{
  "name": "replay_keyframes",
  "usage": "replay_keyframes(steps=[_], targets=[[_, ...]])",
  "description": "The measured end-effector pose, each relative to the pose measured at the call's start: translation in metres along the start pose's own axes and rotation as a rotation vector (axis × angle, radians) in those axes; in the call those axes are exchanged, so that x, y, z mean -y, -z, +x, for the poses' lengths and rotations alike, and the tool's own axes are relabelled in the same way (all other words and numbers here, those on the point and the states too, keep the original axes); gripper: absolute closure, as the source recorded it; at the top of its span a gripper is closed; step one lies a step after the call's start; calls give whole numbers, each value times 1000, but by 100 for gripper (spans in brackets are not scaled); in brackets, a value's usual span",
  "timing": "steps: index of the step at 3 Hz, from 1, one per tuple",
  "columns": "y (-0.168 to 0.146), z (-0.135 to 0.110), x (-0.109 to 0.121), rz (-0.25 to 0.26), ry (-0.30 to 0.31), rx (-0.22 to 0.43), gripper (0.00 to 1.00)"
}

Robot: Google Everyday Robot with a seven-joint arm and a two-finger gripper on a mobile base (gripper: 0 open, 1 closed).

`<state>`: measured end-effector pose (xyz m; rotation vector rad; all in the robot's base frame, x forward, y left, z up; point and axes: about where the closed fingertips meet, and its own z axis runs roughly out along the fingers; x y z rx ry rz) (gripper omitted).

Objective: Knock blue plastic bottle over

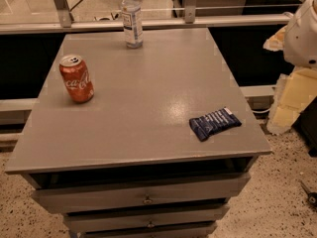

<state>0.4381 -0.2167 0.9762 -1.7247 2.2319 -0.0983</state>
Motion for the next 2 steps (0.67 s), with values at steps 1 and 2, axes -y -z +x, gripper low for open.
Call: replay_keyframes(steps=[1, 2], targets=[[0, 0, 0, 0, 0, 0, 0], [-7, -6, 10, 19, -21, 62, 0]])
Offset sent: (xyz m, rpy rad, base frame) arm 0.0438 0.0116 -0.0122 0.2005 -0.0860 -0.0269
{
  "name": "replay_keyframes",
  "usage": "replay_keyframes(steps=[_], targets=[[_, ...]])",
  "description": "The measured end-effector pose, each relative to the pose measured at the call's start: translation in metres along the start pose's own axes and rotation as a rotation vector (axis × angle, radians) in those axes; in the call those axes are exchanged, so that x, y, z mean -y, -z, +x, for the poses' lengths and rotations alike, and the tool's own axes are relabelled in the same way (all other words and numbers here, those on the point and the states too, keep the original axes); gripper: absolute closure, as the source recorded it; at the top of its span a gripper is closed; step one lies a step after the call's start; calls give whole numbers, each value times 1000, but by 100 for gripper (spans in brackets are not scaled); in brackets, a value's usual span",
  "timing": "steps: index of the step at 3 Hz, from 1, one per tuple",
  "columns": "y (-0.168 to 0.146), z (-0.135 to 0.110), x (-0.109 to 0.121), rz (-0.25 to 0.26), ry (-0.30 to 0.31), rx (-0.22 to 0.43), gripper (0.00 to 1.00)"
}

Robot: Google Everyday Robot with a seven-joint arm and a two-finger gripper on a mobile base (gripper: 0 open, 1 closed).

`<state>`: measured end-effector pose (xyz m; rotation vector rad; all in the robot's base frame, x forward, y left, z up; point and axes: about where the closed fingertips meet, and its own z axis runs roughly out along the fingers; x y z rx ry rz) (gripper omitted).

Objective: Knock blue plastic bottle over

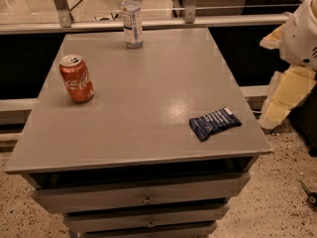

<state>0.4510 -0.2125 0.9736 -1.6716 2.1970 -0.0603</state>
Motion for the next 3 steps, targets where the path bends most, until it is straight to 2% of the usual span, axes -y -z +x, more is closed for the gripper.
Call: replay_keyframes(steps=[1, 2, 3], targets=[[-22, -22, 22, 28, -31, 104, 0], [-53, -64, 66, 100, -54, 234, 0], [-78, -112, 119, 164, -91, 367, 0]])
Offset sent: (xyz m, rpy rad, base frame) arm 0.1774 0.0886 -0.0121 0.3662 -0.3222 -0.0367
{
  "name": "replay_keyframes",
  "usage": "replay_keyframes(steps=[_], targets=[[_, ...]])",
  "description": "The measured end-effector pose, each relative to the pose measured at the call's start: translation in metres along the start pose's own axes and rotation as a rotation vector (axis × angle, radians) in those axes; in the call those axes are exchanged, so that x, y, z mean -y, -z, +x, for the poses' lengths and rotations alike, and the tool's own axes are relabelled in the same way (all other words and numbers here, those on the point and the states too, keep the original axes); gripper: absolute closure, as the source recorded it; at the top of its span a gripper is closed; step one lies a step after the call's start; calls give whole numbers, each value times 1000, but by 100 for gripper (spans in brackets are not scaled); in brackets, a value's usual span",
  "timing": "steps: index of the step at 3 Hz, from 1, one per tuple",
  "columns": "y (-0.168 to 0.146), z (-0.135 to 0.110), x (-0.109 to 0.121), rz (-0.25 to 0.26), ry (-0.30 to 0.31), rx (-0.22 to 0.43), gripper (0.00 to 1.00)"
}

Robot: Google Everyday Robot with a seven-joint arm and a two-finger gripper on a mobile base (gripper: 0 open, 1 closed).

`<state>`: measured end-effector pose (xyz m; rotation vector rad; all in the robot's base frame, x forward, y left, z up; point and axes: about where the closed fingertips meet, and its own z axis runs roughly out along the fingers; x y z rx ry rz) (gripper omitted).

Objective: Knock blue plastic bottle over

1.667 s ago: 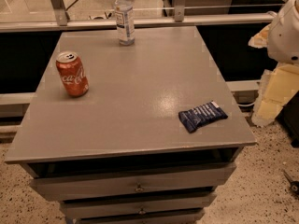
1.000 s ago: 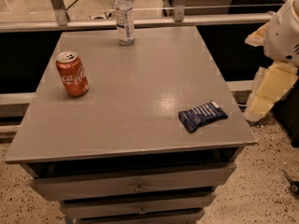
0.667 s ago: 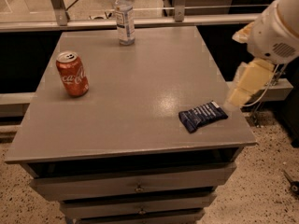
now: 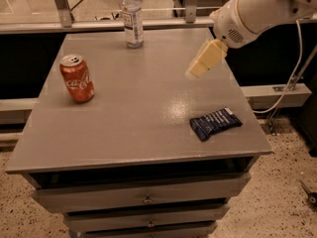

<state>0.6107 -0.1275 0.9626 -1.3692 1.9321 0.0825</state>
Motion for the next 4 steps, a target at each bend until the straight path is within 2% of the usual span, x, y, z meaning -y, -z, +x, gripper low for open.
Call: replay_keyframes(steps=[1, 2, 3, 4], targets=[[-40, -42, 46, 10, -71, 115, 0], [-41, -41, 45, 9, -71, 115, 0], [-63, -63, 53, 19, -102, 199, 0], [-107, -84, 71, 41, -159, 294, 0]])
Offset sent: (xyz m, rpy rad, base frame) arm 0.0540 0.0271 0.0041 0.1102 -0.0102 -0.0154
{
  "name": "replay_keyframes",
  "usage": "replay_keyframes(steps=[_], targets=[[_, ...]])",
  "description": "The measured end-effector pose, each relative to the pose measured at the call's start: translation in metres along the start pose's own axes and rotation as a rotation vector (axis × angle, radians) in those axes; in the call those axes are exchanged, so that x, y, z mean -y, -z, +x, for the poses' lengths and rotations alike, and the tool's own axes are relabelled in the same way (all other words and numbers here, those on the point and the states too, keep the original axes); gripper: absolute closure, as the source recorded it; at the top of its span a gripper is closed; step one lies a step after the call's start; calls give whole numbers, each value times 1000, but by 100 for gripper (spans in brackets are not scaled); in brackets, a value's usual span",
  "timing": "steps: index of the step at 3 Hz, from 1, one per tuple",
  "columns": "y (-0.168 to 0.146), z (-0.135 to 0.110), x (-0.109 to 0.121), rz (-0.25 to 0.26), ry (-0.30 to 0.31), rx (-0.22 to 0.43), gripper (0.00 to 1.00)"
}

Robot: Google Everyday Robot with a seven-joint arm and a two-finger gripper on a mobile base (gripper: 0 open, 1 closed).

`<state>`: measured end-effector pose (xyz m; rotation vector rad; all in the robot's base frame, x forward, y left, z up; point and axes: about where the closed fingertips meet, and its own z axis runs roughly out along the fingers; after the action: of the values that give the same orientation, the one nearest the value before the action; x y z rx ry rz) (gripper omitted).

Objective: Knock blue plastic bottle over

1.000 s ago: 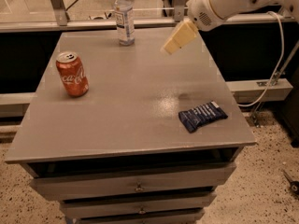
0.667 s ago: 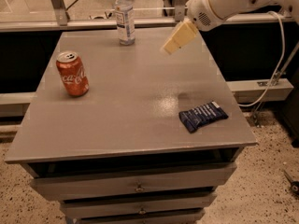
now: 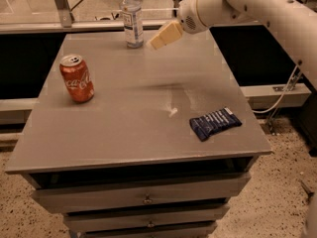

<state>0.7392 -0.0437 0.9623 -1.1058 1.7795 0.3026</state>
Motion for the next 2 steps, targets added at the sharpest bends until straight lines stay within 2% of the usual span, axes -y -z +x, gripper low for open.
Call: replay_keyframes(steps=[1, 2], targets=[[-52, -10, 16, 30, -73, 89, 0], [-91, -10, 33, 75, -140, 149, 0]])
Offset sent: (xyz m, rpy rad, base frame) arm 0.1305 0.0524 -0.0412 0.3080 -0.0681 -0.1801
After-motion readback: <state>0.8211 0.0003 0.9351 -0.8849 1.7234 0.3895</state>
